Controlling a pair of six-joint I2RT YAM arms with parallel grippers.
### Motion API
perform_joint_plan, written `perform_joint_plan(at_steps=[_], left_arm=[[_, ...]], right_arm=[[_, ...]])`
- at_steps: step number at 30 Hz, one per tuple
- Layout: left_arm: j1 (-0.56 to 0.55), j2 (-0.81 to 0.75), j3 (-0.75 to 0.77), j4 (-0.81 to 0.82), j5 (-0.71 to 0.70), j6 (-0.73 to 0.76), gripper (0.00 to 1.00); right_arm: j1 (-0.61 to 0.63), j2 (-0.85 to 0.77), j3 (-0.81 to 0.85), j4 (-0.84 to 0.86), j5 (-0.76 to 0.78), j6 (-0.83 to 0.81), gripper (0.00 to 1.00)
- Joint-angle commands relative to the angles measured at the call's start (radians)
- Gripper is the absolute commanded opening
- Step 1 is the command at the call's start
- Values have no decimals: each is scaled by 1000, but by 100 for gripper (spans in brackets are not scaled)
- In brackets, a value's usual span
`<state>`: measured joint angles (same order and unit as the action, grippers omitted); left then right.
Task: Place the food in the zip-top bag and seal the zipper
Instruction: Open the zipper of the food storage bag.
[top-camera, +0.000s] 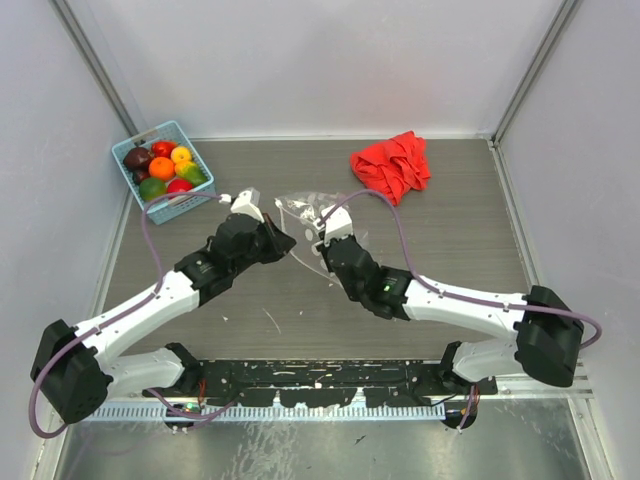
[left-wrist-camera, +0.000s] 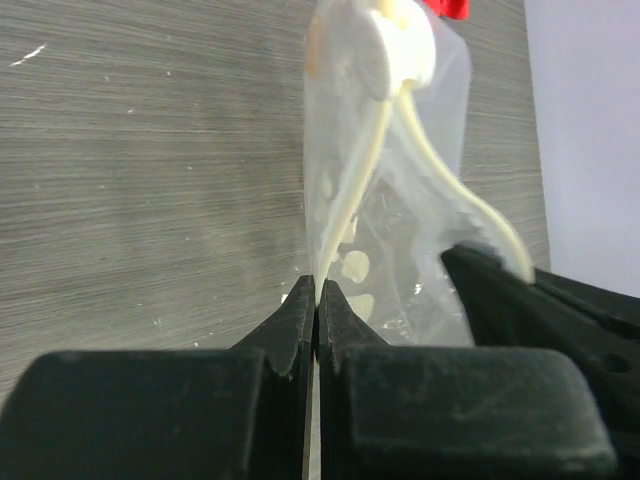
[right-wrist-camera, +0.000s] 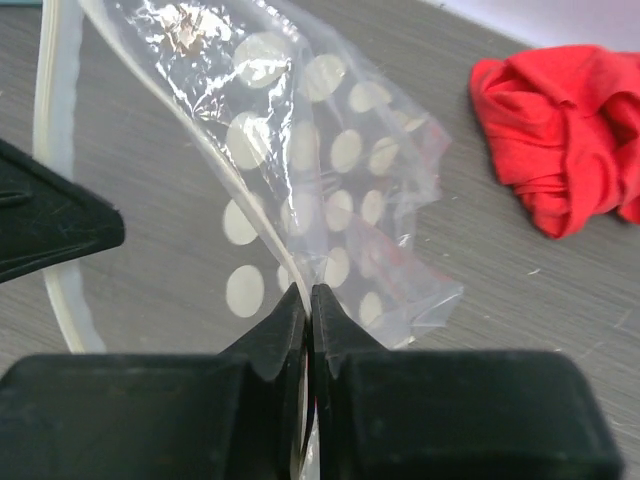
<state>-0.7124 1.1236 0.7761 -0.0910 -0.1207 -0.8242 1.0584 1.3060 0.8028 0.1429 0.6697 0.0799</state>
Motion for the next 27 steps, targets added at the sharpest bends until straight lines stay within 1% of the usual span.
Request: perform_joint_plan(at_steps=[1,9,13,17,19,22,27], left_arm=[[-4,-34,73,-56,-84,62,0],[-4,-42,126,-175,-176,127,0],[-3,-50,166,-251,-256,178,0],[-3,-56,189,-303,-331,229,0],[-1,-53,197,-314,-346,243,0],[-3,-50,205,-319,-316,246,0],[-4,-59,180,-235,-166,218,0]], right_arm=[[5,-85,62,-4,113,-73,8],[5,-113,132,-54,183,-210,4],[3,-129,162,-83,206,-274,2],[4,-152,182,-106,237,-311,2],[3,-155,192,-115,232,-311,3],[3,-139,194,-122,196,-288,3],[4,-55,183,-111,158,-246,3]])
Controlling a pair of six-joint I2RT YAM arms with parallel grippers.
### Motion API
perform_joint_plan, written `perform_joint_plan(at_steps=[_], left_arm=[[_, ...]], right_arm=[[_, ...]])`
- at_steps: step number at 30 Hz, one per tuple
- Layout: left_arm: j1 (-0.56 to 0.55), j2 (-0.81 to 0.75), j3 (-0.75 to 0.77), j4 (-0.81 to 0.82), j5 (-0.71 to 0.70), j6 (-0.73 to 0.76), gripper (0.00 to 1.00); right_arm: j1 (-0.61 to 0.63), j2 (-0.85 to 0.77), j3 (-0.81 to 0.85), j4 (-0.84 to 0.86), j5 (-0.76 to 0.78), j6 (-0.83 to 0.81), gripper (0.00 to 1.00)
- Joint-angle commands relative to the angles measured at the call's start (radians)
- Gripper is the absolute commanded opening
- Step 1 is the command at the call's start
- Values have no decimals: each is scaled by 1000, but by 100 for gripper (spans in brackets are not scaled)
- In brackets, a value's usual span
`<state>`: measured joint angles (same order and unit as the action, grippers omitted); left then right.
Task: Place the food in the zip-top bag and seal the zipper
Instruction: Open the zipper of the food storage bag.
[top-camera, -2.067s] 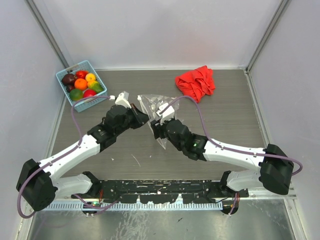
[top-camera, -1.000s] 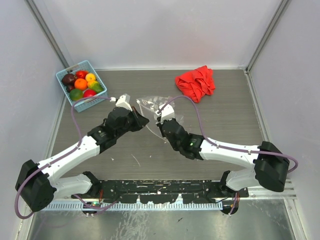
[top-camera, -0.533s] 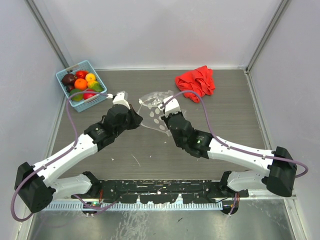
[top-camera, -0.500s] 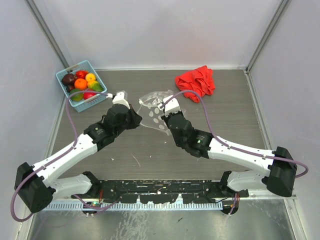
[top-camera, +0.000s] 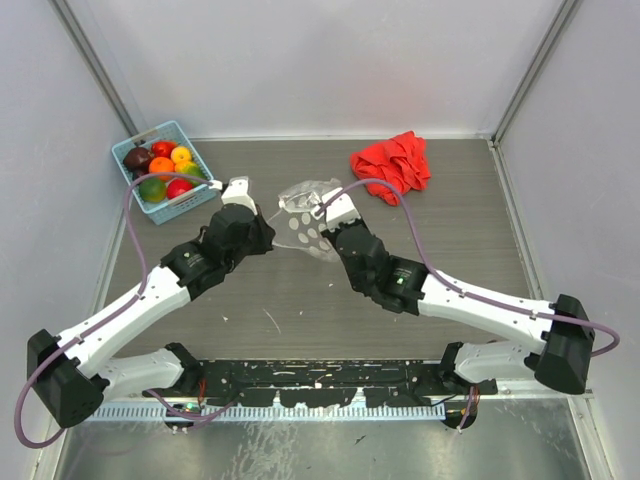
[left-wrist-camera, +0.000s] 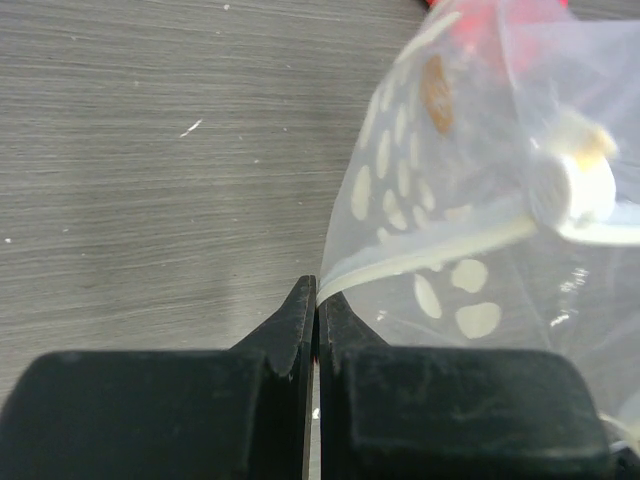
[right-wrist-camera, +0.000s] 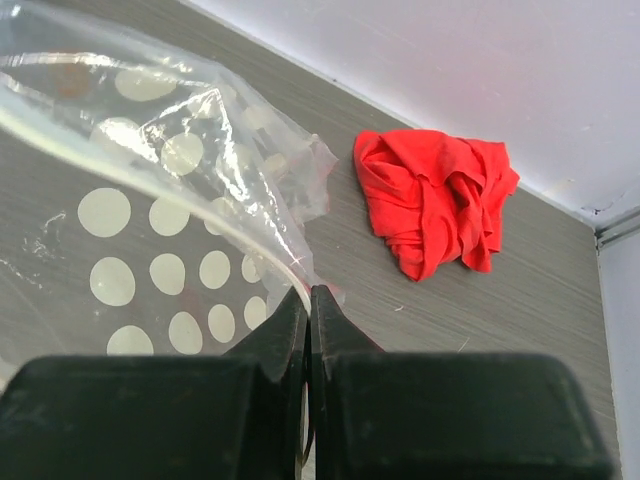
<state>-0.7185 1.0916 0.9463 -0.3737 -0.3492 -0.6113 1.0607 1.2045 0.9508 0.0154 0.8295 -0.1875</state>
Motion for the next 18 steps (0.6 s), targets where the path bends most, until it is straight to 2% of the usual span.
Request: perform_joint_plan(at_steps=[1,4,18], left_arm=[[2,-28,4,63,85,-4,0],[2,-21,-11,91,131,-27,0],[2,-42,-17,109,202,-57,0]], right_arm=[[1,62,35,18,-5,30,3],[1,99,34,32,-20,49,6],[-1,214,96,78,-138,70,46]])
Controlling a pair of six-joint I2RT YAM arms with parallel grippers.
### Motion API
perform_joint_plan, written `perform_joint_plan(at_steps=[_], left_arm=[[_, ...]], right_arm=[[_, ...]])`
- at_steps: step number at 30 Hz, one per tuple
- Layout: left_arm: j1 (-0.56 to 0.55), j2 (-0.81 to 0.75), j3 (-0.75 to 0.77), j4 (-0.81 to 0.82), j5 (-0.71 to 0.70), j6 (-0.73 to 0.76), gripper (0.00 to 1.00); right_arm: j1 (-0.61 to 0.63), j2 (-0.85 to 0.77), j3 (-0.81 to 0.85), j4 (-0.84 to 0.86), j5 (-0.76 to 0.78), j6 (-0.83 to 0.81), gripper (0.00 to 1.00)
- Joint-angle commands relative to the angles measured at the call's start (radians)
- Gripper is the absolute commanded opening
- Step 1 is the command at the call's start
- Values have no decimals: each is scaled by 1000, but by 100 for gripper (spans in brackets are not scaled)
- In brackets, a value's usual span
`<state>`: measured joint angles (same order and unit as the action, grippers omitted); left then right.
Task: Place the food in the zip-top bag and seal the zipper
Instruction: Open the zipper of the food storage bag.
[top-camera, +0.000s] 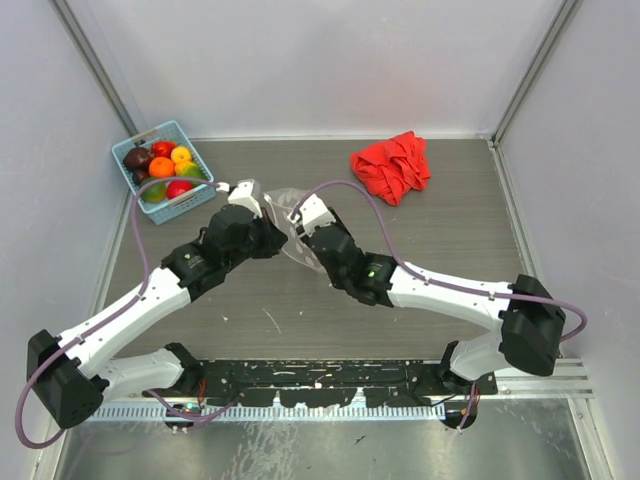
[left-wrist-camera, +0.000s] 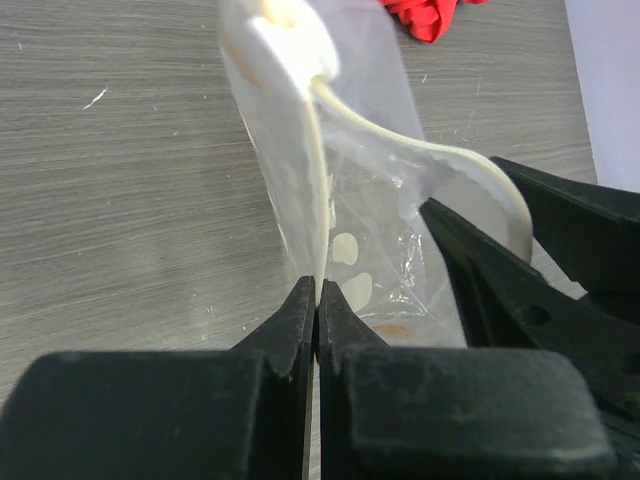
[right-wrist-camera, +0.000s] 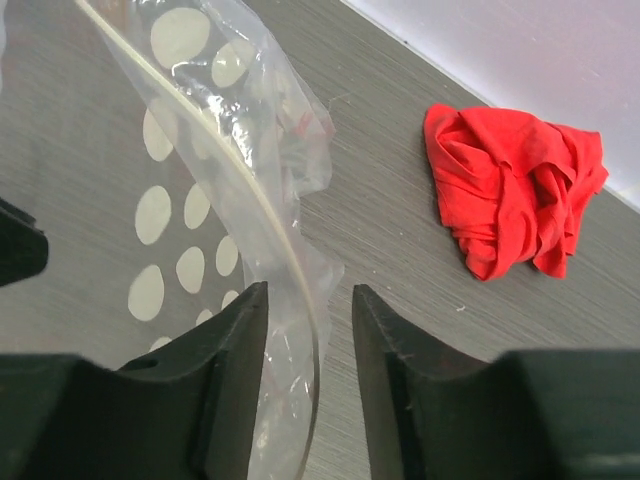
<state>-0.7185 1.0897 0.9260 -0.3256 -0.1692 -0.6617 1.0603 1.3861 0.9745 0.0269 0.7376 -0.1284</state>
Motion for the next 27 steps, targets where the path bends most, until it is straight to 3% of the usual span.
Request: perform_joint_plan(at_steps=[1,6,10,27], left_arm=[[3,-42,2,61,22,-7,0],[3,-57,1,58,25,-9,0],[2,-71,2,41,15,-1,0],[3,-51,40,-105,-145,67,0]], right_arm=[[-1,45,82,70,-55,12,50],[-7,108,117,91,-93,11,62],[-28,140,137,109,-52,-7,63],[-90,43,133,17,312,14,44]])
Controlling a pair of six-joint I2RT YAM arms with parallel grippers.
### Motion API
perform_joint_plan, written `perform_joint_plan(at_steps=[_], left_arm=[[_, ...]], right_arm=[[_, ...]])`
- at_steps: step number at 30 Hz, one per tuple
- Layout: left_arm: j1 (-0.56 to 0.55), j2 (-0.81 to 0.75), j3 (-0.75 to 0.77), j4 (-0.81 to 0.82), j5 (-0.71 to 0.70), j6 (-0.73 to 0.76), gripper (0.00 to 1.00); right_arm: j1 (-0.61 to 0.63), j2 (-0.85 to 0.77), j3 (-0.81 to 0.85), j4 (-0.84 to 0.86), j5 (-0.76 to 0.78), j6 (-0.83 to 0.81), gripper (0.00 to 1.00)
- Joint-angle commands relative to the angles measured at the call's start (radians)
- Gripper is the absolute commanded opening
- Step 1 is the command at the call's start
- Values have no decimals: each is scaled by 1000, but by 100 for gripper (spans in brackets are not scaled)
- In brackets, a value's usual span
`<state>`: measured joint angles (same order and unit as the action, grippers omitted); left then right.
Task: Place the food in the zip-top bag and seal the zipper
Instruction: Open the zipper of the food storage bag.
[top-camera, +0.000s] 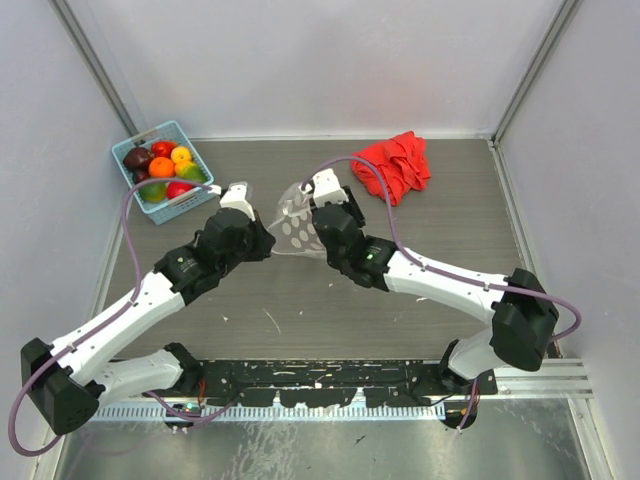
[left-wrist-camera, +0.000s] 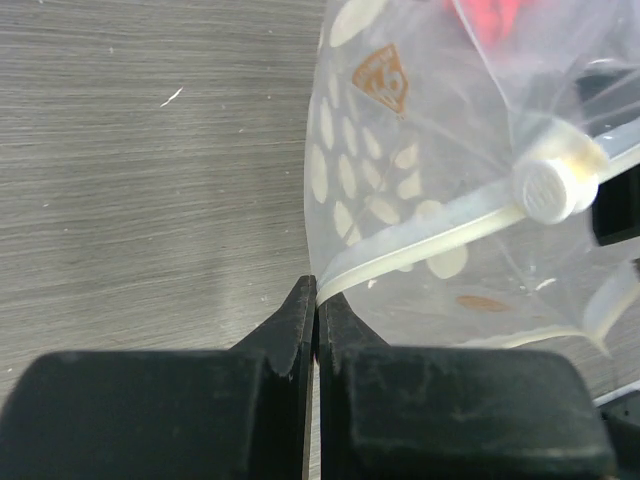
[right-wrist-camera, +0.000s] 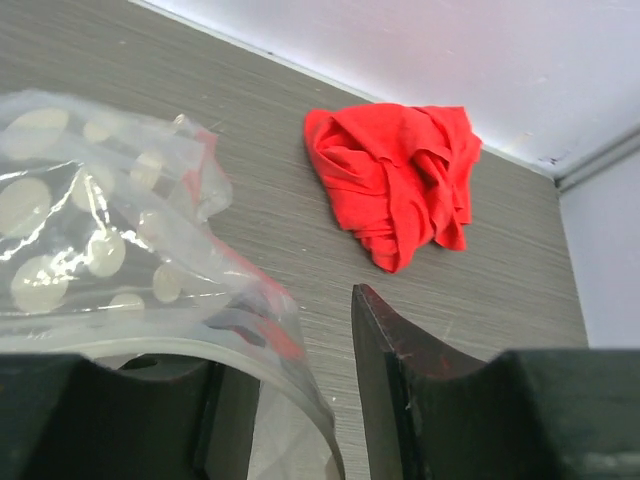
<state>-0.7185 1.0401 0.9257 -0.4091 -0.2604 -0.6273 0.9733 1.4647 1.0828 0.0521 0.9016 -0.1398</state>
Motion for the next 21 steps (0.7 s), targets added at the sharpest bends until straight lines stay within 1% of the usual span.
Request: perform_joint_plan(at_steps=[1,2,4,8,13,17,21], left_arm=[[3,-2,42,-22,-51,33,0],[2,-3,43,-20,-45,33,0],[2,-2,42,-9,-22,31,0],[3,6,31,51,36,8,0],[3,48,37,98,97,-29,0],[4,75,45,115,122,-45,0],[3,81,45,120,123,-48,0]], right_arm=[[-4,-29,31,-25,168,33,43],[-3,-22,38,-47,176,39,43],[-2,-20,51,-83,143,59,44],[-3,-60,39,-105,-60,94,50],[-4,-107,27,-138,-215,134,58],[-3,-142,22,-172,-272,158,61],[-3,-165,22,-202,-302,161,61]])
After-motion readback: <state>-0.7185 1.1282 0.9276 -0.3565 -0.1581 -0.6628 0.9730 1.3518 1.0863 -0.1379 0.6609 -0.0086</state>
